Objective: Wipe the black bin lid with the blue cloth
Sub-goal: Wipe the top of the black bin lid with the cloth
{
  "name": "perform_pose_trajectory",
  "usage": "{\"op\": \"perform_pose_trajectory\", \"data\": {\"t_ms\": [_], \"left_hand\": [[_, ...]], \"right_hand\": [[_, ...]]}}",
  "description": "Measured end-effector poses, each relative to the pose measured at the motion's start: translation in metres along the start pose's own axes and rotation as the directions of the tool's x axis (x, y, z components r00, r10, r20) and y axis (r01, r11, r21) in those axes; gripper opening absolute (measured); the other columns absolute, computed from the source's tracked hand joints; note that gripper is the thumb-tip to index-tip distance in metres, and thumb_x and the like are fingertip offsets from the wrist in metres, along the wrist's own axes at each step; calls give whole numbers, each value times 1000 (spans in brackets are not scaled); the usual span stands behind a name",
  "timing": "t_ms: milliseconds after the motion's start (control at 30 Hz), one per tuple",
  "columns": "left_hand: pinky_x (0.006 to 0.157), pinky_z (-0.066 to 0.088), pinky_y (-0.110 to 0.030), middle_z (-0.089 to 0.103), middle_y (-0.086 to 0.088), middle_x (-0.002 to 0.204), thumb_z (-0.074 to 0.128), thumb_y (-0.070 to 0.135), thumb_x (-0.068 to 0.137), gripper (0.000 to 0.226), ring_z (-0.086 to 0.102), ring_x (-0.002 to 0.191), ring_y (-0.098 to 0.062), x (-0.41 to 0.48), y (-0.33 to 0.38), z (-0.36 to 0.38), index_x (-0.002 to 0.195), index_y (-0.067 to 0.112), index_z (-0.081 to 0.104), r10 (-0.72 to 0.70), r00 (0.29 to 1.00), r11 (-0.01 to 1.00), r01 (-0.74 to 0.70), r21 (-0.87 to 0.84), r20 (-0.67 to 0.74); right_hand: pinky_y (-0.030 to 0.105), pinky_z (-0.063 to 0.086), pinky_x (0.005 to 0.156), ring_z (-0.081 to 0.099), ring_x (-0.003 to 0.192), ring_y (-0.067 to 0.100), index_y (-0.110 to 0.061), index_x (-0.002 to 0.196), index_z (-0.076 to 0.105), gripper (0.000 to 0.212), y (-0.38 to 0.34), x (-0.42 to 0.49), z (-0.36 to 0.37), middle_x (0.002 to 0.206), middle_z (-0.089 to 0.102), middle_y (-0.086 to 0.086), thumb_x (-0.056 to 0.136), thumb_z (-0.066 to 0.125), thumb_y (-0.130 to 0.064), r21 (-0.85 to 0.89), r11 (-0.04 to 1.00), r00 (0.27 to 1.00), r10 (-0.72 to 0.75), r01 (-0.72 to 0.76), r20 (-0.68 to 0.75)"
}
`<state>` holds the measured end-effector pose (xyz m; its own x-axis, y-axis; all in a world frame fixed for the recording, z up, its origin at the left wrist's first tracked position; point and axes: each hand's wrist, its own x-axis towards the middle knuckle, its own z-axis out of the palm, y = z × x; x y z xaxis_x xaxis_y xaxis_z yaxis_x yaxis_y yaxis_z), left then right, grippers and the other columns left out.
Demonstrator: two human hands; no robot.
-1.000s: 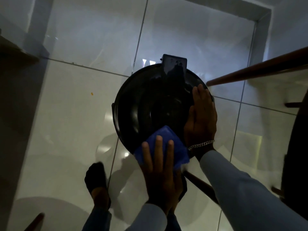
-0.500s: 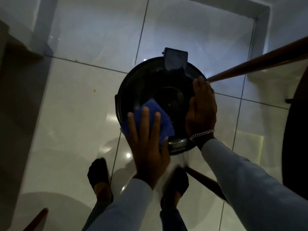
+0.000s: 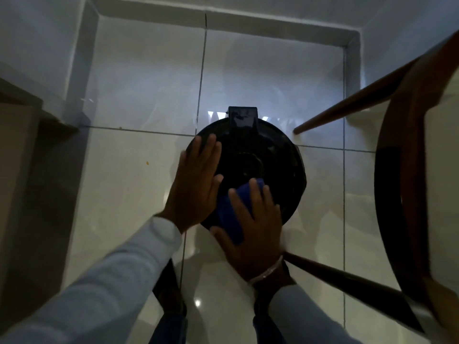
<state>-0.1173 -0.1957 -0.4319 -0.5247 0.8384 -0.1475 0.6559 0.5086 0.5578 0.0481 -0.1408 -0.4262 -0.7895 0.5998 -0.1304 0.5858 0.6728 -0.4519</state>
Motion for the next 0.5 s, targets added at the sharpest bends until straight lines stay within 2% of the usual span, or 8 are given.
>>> {"op": "perform_pose_trajectory", "data": {"t_ms": [33,100,200,267,367,500], "left_hand": [[122,2,-49,1,-4,163,30,33,96,62,-9,150,-22,5,-7,0,151,15,8,37,996,997,-42,68,78],[121,9,-53,0,-6,163,23,43,95,66,-7,150,-22,8,-18,4,152,14,5,84,977,973,-123,195,197],[120,13,-54,0,-8,163,19,46,95,68,-3,150,-26,7,-26,11,152,13,3,105,973,941,-164,296,208],[120,14,-54,2,-10,163,19,45,96,67,-1,150,-27,5,-27,15,152,11,4,109,979,936,-159,315,171],[120,13,-54,2,-11,163,22,43,96,67,-2,150,-29,5,-28,19,152,11,3,117,981,931,-162,327,153],[121,10,-54,1,-10,163,26,41,96,68,-3,150,-29,8,-24,19,152,12,2,105,984,946,-144,290,146]], "right_hand": [[65,18,113,8,146,38,-33,146,22,80,-3,-3,10,159,13,11,79,49,-66,-98,995,998,3,3,56],[69,19,110,7,145,41,-31,146,22,81,2,-3,19,158,10,11,79,58,-58,-174,985,997,14,0,80],[65,26,111,11,144,44,-25,144,32,67,22,-16,18,156,18,17,84,61,-32,-53,998,997,40,-43,-58],[62,31,111,15,144,44,-24,141,32,63,26,-28,18,155,19,21,86,59,-14,92,981,969,182,-168,-168],[57,35,111,28,141,39,-27,141,29,69,7,-34,24,154,23,23,85,61,-2,329,848,840,497,-416,-220],[41,29,112,41,132,38,-8,140,36,59,-40,-30,31,143,42,26,84,57,-2,467,672,669,715,-575,-205]]}}
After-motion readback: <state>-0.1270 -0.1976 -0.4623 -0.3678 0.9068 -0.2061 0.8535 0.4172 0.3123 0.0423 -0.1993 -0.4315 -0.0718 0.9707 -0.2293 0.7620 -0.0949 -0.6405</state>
